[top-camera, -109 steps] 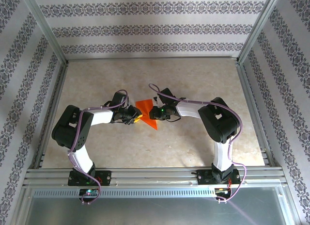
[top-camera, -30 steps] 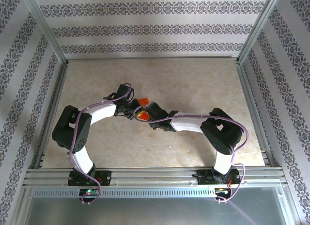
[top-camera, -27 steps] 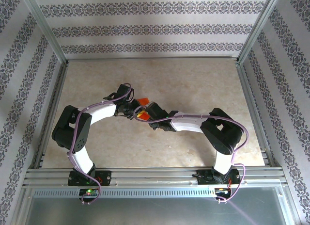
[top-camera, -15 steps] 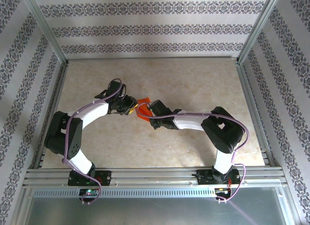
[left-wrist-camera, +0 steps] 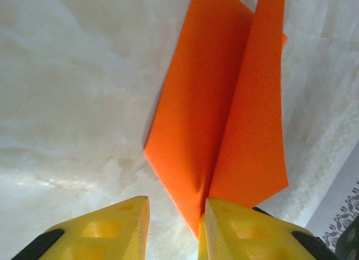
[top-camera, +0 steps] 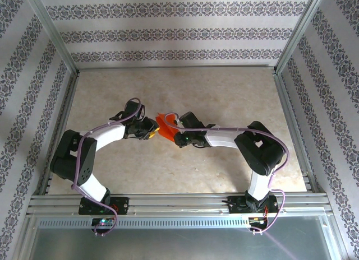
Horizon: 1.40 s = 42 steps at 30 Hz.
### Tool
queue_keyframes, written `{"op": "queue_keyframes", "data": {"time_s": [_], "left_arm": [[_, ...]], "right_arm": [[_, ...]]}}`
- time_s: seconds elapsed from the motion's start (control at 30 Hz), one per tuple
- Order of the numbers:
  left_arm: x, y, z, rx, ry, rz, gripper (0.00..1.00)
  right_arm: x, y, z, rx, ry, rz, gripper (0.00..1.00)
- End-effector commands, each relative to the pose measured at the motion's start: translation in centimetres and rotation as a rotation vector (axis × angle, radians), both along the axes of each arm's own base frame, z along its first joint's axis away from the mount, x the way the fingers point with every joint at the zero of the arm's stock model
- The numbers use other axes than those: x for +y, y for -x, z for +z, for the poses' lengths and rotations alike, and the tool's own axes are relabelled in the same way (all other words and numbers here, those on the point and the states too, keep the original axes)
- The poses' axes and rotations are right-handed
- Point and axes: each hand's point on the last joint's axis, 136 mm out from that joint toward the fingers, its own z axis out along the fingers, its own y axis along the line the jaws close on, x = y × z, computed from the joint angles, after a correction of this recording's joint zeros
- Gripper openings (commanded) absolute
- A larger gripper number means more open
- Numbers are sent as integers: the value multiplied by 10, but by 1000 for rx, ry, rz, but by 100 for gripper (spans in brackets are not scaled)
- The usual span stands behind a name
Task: Fold a paper plane with a square sheet of paper (pick it up from the middle)
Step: Fourth fold the wing at the center of the table.
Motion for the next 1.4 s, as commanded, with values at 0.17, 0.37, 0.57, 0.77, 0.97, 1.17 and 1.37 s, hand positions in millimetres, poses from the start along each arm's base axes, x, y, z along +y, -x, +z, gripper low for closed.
{"op": "queue_keyframes", "data": {"time_s": [0.17,0.37,0.57,0.77,0.97,1.17,1.37], "left_arm": [[-29,-4,-10,-21,70,-63,27],[-40,-8,-12,-31,96,-80,26],[-45,-10,-16,-31,102,-94,26],[-47,-10,-19,-28,98,-106,26],[-50,-11,-17,-45,106,-120,26],[-56,-13,-15,-57,122,-140,27],[-64,-18,-13,-70,132,-166,29]], "right_arm": [[6,5,3,107,-131,8,16],[5,5,0,166,-181,-1,15],[5,4,-2,213,-224,-5,12],[9,2,-3,246,-258,-2,11],[8,0,-5,279,-291,-10,12],[9,-1,-4,321,-338,-17,11],[8,-3,-4,363,-378,-27,11]]}}
